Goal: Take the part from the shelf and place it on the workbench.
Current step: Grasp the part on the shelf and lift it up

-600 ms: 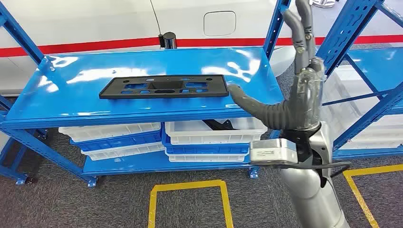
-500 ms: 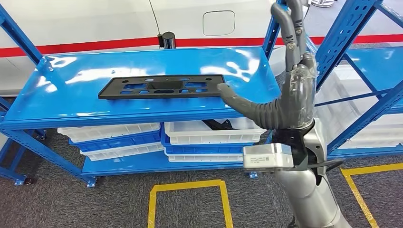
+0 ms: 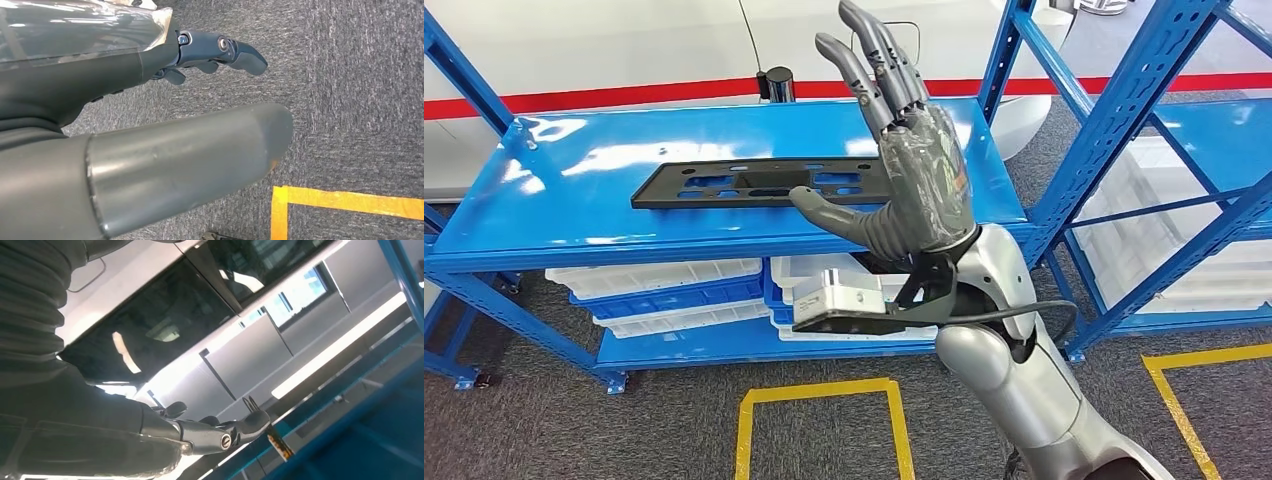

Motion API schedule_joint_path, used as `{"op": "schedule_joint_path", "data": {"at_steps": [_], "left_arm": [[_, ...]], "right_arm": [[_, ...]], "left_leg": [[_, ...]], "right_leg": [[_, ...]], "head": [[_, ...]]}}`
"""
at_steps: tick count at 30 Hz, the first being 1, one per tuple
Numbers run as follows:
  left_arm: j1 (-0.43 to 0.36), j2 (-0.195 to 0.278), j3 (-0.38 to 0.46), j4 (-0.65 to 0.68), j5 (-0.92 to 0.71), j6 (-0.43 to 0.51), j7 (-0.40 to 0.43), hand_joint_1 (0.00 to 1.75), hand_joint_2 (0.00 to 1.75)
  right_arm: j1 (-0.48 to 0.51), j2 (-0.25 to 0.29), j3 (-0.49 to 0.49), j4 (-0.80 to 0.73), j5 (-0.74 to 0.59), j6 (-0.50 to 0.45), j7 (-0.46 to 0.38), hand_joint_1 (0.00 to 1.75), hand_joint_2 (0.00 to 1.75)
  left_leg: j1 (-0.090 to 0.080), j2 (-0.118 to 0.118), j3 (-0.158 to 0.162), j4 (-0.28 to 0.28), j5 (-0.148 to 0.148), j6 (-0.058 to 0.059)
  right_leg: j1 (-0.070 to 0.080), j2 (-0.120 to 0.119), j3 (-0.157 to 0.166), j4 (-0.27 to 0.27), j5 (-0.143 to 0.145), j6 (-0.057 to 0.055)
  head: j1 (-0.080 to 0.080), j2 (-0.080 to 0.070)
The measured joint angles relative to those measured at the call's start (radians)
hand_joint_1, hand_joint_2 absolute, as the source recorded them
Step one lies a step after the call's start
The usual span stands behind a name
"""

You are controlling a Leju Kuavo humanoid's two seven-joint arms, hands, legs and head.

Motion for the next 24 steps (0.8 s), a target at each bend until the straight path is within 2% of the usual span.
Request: {"op": "schedule_joint_path", "data": {"at_steps": [6, 12, 18, 24], "left_arm": [[-0.004, 0.0, -0.009, 0.0, 0.009, -0.015, 0.007, 0.0, 0.0], [-0.004, 0.003, -0.009, 0.0, 0.019, -0.031, 0.005, 0.0, 0.0], [-0.003, 0.01, -0.01, 0.0, 0.02, -0.053, -0.026, 0.0, 0.0], [0.001, 0.024, -0.012, 0.0, 0.019, -0.071, -0.025, 0.0, 0.0]], "right_arm": [[-0.06, 0.039, 0.02, 0.151, 0.038, 0.04, 0.046, 0.0, 1.75], [-0.056, 0.035, -0.008, 0.261, 0.074, 0.04, 0.079, 0.0, 1.75], [0.013, -0.029, -0.11, 0.281, 0.119, 0.039, 0.088, 0.0, 1.75], [0.161, -0.102, -0.264, 0.193, 0.097, 0.012, 0.05, 0.0, 1.75]], "left_leg": [[0.0, 0.0, 0.0, 0.0, 0.0, 0.0], [0.0, 0.0, 0.0, 0.0, 0.0, 0.0], [0.0, -0.002, 0.0, 0.0, 0.0, 0.0], [0.0, -0.002, -0.002, 0.0, -0.001, 0.001]], "right_leg": [[0.0, 0.0, 0.0, 0.0, 0.0, 0.0], [0.0, 0.0, 0.0, 0.0, 0.0, 0.0], [0.0, -0.001, 0.001, -0.003, 0.0, 0.0], [0.0, -0.002, 0.001, -0.005, 0.0, 0.0]], "head": [[0.0, 0.0], [0.0, 0.0], [0.0, 0.0], [0.0, 0.0]]}}
